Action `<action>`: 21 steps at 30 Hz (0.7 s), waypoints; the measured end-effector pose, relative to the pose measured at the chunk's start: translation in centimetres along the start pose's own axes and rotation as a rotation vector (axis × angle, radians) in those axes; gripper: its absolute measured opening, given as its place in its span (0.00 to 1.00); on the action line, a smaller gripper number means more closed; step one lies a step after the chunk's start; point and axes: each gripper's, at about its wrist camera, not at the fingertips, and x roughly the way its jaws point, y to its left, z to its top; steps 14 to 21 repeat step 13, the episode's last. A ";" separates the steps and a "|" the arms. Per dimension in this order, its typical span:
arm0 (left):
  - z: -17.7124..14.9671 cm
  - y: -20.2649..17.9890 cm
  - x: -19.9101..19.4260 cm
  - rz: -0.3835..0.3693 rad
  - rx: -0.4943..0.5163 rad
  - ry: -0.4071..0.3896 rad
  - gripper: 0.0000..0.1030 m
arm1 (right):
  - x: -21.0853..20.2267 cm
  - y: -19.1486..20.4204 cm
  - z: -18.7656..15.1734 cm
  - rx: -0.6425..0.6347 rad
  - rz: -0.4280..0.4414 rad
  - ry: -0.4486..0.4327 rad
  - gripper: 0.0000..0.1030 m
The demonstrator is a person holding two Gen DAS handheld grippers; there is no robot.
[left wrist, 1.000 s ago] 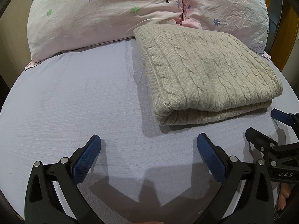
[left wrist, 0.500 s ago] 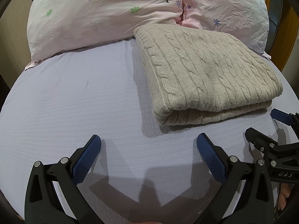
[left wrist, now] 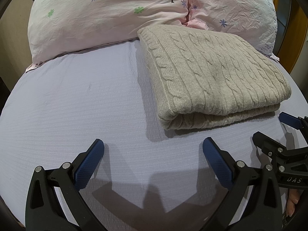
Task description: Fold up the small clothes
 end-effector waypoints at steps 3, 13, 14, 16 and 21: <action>0.0 0.0 0.0 0.000 0.000 0.000 0.99 | 0.0 0.0 0.0 0.000 0.000 0.000 0.98; 0.0 0.0 0.0 0.000 0.000 0.000 0.99 | 0.0 0.0 0.0 0.000 0.000 0.000 0.98; 0.0 0.0 0.0 0.000 0.000 0.000 0.99 | 0.0 0.0 0.0 0.000 0.000 0.000 0.98; 0.0 0.0 0.0 0.000 0.000 0.000 0.99 | 0.0 0.0 0.0 0.000 0.000 0.000 0.98; 0.0 0.0 0.0 0.000 0.000 0.000 0.99 | 0.0 0.0 0.0 0.000 0.000 0.000 0.98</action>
